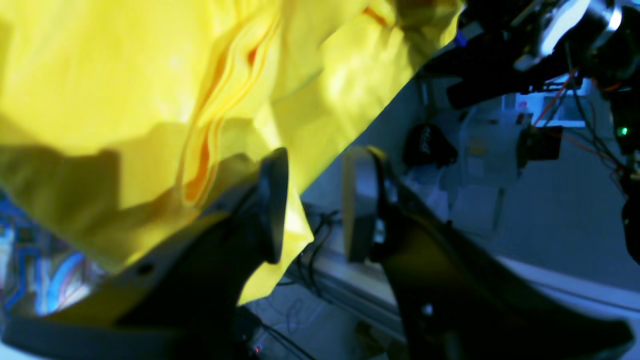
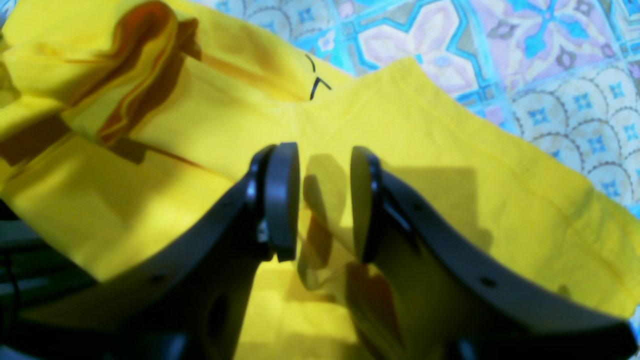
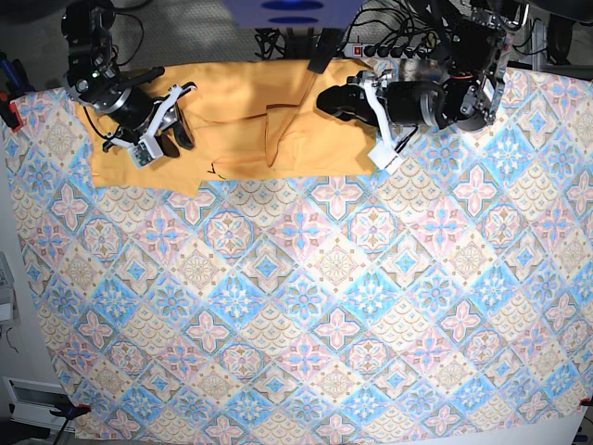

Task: Fold the T-shirt properly

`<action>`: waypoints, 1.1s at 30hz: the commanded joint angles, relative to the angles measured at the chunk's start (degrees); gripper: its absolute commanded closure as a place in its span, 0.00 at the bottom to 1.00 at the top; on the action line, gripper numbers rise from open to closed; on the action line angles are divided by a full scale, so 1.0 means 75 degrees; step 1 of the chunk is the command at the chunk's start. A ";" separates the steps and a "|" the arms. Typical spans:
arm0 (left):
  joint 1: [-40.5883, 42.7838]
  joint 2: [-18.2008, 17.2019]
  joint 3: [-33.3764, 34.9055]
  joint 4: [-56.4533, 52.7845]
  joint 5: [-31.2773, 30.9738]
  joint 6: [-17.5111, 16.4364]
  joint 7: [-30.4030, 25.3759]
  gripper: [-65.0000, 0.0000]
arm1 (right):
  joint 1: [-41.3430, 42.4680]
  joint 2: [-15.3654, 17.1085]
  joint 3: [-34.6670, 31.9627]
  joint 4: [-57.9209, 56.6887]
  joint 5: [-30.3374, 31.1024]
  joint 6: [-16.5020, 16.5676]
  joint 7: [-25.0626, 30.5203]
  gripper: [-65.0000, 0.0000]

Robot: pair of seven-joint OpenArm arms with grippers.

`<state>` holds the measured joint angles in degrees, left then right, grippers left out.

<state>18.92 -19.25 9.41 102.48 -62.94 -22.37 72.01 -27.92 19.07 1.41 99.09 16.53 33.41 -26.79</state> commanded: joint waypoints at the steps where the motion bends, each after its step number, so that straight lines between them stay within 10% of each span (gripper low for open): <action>1: 0.0027 -0.0065 -0.0006 0.0033 -0.0101 -0.0012 -0.0019 0.73 | 0.0001 0.0077 0.0041 0.0133 0.0087 0.0041 0.0166 0.73; 17: -0.0641 0.0439 0.0005 -0.1784 -0.0089 0.0000 -0.0042 0.73 | 0.0001 0.0065 0.0041 0.0145 0.0087 0.0041 0.0166 0.73; 23: -0.1086 0.0485 0.0896 -0.1819 -0.0101 0.0000 -0.0159 0.98 | -0.0010 0.0065 0.0041 0.0145 0.0087 0.0041 0.0155 0.73; 33: -0.1696 0.0485 0.1893 -0.1795 -0.0124 -0.0024 -0.0534 1.00 | -0.0022 0.0065 0.0041 0.0145 0.0087 0.0041 0.0166 0.73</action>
<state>6.74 -15.55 23.64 88.07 -62.57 -22.15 68.55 -28.10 18.92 1.41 99.09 16.51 33.36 -26.83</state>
